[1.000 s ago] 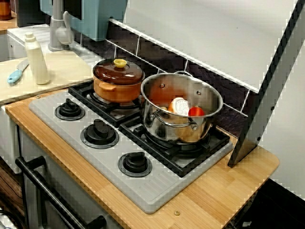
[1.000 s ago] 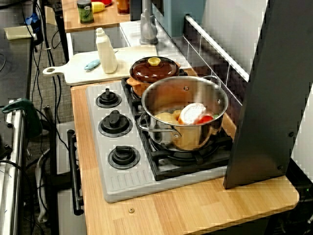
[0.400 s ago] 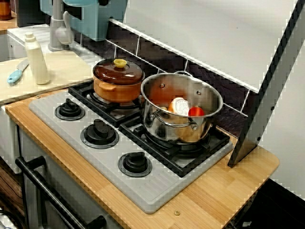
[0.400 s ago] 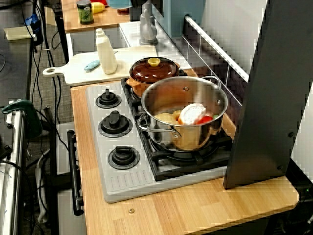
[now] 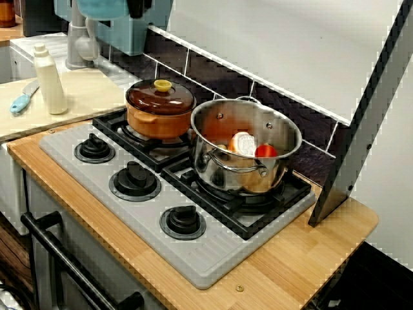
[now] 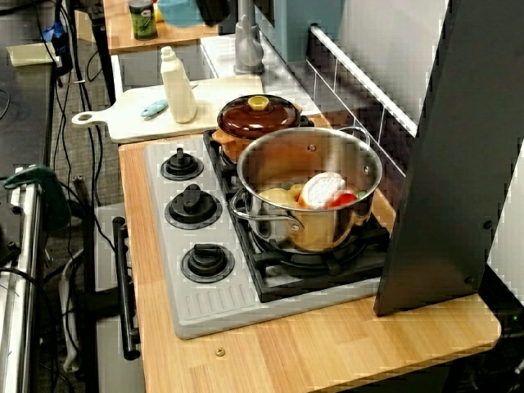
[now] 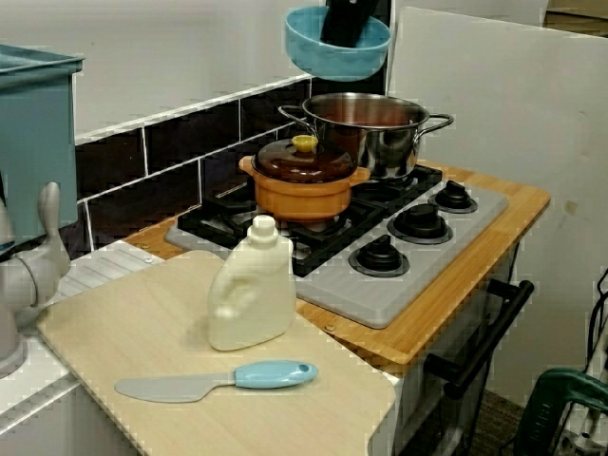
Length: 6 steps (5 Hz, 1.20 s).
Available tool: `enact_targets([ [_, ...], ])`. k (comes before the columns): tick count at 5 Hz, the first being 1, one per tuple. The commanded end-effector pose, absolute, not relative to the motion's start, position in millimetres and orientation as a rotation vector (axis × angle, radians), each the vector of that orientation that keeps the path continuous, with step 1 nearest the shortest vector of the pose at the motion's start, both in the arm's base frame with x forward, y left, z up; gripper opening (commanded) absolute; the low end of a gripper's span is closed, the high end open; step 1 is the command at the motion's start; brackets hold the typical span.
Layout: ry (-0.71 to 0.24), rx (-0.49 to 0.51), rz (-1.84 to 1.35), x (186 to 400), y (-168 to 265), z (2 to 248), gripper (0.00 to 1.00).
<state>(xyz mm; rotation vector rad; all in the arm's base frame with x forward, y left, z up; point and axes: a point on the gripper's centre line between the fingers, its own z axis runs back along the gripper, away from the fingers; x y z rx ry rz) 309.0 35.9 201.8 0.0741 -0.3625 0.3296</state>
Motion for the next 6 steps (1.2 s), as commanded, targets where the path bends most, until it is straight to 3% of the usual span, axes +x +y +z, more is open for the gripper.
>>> enact_targets([
  [1,-0.428,0.048,0.317,305,26,218,0.0],
  [6,-0.423,0.02,0.253,301,-26,207,0.0],
])
